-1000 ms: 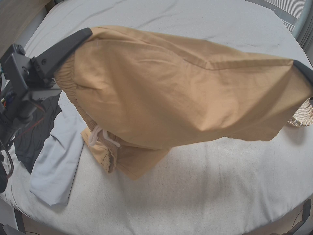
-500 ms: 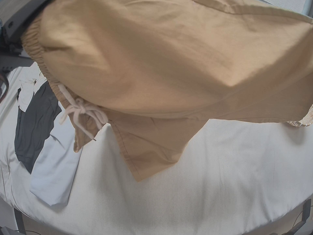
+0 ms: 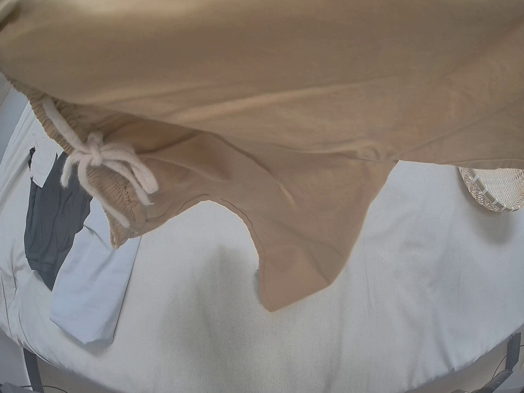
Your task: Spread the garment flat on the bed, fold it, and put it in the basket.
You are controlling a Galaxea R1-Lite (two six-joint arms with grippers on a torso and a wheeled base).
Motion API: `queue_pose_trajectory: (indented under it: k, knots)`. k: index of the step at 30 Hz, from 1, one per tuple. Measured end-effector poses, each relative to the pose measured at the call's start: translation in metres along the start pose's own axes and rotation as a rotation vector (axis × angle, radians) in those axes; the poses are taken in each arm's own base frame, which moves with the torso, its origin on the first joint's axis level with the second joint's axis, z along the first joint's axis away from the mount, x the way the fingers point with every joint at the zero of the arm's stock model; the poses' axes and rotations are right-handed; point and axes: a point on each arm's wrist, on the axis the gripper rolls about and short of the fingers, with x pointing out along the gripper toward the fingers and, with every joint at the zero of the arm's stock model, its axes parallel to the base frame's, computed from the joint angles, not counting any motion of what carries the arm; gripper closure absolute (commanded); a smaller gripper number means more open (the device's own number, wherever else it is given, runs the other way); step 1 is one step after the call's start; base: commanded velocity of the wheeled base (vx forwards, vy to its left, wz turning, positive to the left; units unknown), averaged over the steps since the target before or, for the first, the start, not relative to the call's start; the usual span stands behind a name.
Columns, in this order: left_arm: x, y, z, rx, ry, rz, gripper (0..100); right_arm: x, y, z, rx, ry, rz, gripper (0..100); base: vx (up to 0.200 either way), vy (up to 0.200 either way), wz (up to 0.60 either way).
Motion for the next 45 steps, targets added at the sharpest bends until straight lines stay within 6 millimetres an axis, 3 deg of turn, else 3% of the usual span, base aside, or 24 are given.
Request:
queue_pose_trajectory:
  k: [5,9,16,19,22,28,45]
  knots:
    - [-0.002,0.000,-0.001,-0.008,0.006,0.011,100,-0.006,0.016,0.009,-0.019,-0.003,0.023,100,0.000,0.000,0.00]
    - [-0.006,0.003,-0.008,-0.038,0.036,0.044,100,-0.009,0.009,-0.002,0.006,0.026,-0.009,100,0.000,0.000,0.00]
    - [-0.019,0.009,-0.026,-0.144,0.141,0.160,100,-0.019,-0.029,-0.057,0.109,0.137,-0.133,100,0.000,0.000,0.00]
    - [-0.026,0.011,-0.033,-0.176,0.181,0.215,100,-0.028,-0.051,-0.089,0.132,0.166,-0.177,100,0.000,0.000,0.00]
    - [-0.029,0.015,-0.036,-0.182,0.196,0.248,100,-0.031,-0.060,-0.102,0.127,0.165,-0.186,100,0.000,0.000,0.00]
    - [-0.023,0.039,-0.038,-0.145,0.182,0.304,100,-0.028,-0.088,-0.123,0.154,0.192,-0.227,100,0.000,0.000,0.00]
    - [0.008,0.123,-0.045,-0.109,0.141,0.384,100,0.009,-0.166,-0.146,0.208,0.218,-0.316,100,0.000,0.000,0.00]
